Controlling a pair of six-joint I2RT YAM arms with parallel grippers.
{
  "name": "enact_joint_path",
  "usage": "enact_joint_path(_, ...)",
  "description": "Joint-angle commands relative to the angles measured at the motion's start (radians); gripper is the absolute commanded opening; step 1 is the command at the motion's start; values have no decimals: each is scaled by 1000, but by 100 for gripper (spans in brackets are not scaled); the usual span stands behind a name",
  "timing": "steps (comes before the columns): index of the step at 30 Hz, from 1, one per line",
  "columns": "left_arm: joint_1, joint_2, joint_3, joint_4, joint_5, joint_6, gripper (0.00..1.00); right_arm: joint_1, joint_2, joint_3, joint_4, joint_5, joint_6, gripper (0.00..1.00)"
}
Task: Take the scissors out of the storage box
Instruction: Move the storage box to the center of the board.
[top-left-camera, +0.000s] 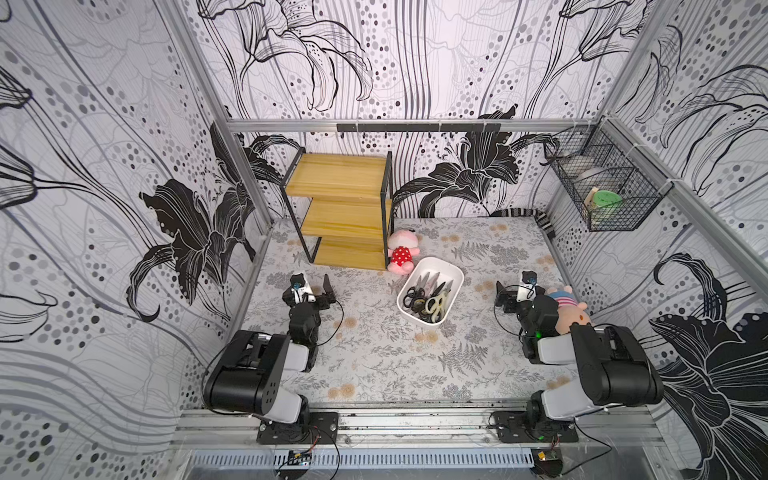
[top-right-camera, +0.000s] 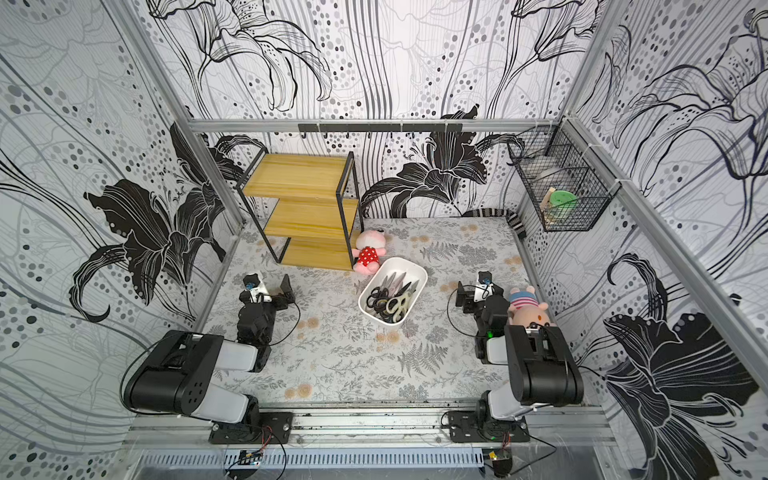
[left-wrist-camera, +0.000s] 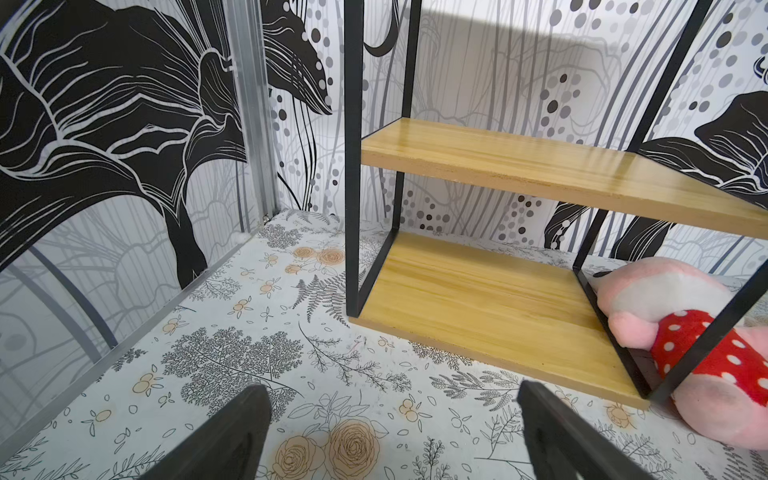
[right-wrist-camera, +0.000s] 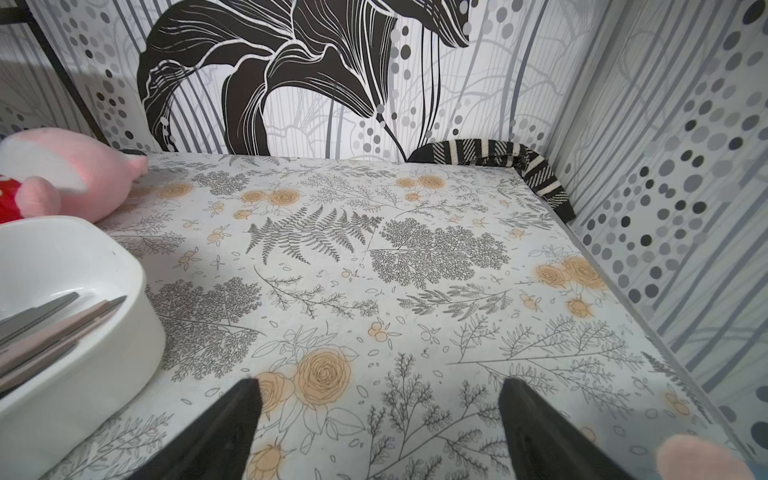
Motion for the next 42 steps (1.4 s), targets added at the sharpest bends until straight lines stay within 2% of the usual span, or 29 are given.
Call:
enact_joint_path(1,1,-13,2,25,5,-1,98,-1,-16,-8,-2,-6,6,95)
enact_joint_path(33,2,-16,-2,27,7,-2,98,-1,-16,-8,0,-7,6,95)
enact_joint_path(36,-2,-23,-2,31,-17,4,98,-1,-71,31,-110,45,27,95)
enact_joint_path(39,-5,-85,25,-73,-42,-1,98,-1,-159,82,-267,66,32,95)
enact_joint_path(42,-8,-150,48,-172,-37,1,98,-1,-217,177,-487,142,95,95)
